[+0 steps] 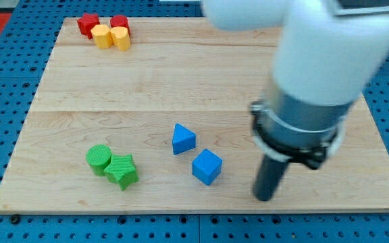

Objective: Push the blue blocks to the red and yellow blocks

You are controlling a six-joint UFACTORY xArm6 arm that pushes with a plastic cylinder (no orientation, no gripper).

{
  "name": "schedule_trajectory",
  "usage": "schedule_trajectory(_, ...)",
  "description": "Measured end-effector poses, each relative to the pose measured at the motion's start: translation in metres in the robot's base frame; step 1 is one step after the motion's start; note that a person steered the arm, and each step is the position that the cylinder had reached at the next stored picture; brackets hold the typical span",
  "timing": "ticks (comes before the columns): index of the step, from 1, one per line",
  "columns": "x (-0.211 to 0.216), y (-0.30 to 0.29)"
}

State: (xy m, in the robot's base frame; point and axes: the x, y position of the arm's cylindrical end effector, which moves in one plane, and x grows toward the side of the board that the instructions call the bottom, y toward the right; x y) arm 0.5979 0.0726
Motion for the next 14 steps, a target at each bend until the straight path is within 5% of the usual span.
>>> schedule_trajectory(2, -0.079, -0.124)
schedule_trajectory(9, -0.317, -0.085)
schedule_trajectory(11, -0.329, -0.127)
schedule_trajectory(12, -0.304, -0.086)
schedule_trajectory(13, -0.293, -0.121)
schedule_trajectory(14, -0.327, -0.183)
